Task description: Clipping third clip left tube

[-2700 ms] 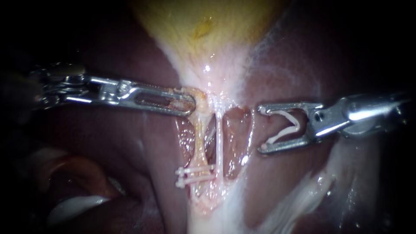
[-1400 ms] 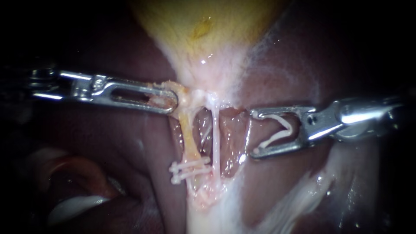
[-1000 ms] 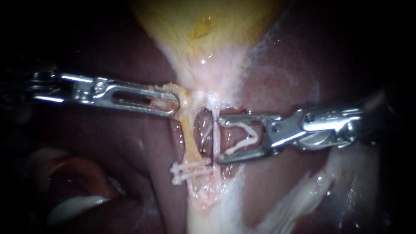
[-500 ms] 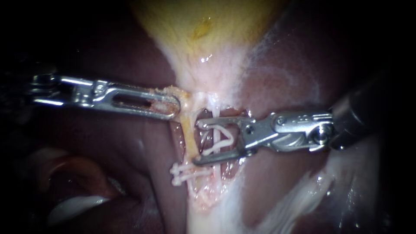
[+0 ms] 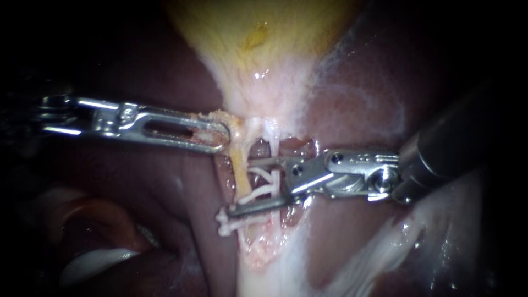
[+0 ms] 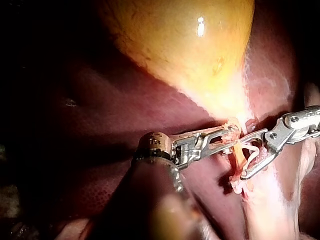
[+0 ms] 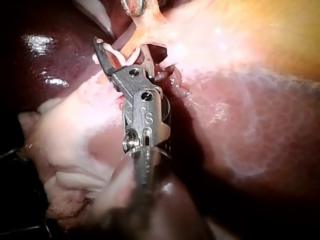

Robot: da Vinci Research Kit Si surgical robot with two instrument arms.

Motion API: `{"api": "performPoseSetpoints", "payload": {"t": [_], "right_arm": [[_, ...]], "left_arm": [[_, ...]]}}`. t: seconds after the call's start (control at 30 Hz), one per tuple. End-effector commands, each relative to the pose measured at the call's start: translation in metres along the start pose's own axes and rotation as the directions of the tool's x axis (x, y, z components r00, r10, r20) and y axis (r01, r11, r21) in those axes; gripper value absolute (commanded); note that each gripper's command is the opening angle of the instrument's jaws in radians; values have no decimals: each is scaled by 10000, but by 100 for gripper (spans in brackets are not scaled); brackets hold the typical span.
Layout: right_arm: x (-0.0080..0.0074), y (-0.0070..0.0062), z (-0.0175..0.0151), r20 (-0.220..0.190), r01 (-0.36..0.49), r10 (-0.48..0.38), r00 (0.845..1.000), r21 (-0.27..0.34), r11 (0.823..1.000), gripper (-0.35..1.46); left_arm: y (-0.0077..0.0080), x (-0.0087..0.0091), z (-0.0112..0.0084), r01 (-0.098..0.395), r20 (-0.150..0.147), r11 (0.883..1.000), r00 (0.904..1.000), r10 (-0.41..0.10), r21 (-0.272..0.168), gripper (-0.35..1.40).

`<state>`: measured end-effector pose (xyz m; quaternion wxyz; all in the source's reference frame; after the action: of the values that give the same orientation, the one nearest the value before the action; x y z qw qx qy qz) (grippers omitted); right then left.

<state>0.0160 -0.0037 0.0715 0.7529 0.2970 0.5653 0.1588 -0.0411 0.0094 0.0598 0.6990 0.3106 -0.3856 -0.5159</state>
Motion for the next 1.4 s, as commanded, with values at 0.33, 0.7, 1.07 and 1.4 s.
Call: {"api": "performPoseSetpoints", "payload": {"t": [0.33,0.7,1.07,1.4], "right_arm": [[4,7,9,-379,-189,195,9991,154,9997,49],[9,11,6,-782,-794,808,9937,209,9966,42],[7,13,0,-803,-2074,2093,9745,313,9777,-21],[-6,14,-11,-728,-2319,2324,9699,145,9726,-35]], "left_arm": [[3,-2,3,0,-9,10000,10000,0,17,-35],[5,-3,5,2,-2,10000,10000,-2,10,-35],[8,-4,6,3,-2,10000,10000,-3,9,-35],[10,-4,6,1,-2,10000,10000,-1,10,-35]]}}
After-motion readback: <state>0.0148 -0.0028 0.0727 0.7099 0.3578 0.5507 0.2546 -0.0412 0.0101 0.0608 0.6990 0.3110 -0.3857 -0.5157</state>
